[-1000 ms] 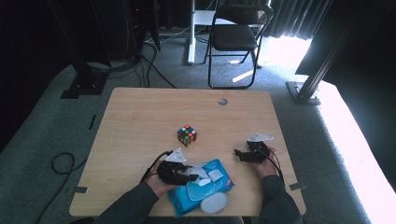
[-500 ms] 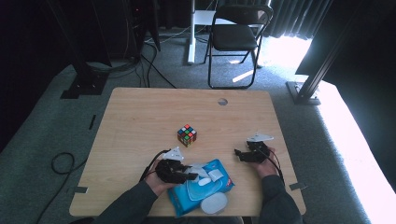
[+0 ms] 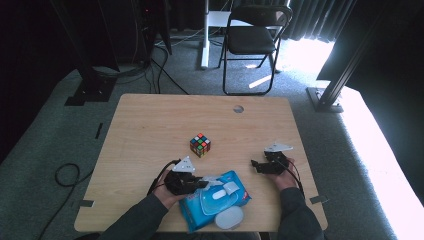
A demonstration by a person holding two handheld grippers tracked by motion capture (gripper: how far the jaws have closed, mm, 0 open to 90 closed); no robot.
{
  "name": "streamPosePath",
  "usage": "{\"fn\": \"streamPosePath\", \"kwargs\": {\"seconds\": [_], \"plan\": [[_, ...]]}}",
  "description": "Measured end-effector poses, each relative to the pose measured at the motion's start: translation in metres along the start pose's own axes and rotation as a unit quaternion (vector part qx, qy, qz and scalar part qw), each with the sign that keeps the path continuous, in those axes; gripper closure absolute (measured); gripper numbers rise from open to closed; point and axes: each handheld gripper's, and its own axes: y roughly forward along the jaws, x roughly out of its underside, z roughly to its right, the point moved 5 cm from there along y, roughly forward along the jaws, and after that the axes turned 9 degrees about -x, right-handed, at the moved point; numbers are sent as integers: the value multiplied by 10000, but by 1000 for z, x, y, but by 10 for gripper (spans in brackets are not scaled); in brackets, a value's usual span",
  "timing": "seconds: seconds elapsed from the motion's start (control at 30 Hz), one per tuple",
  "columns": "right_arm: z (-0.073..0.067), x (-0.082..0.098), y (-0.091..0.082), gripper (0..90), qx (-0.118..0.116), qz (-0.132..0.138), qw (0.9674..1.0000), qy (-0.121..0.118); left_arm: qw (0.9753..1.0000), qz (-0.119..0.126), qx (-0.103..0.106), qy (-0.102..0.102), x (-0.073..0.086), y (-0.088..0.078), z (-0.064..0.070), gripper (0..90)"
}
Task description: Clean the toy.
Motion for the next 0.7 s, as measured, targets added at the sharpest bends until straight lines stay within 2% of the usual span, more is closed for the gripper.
{"fn": "streamPosePath", "kwargs": {"seconds": [0.07,0.13,0.2,0.27,0.37,0.6,0.7], "plan": [[0,0,0,249,-2,-1,10000,-2,10000,-87,2,45,2,3,1,767],[0,0,0,249,-2,-1,10000,-2,9999,-120,-19,-6,2,3,-1,723],[0,0,0,249,-1,2,10000,-2,9999,-137,-16,-2,3,4,-2,716],[0,0,0,249,0,0,10000,-3,9999,-117,-26,94,3,4,-1,752],[0,0,0,249,1,-2,10000,1,9998,-82,-122,133,2,3,-1,816],[1,0,0,250,52,4,10000,35,9993,2,-371,-20,1,-5,-15,841],[0,0,0,288,2,22,10000,-2,9988,60,-478,-94,0,-10,-22,840]]}}
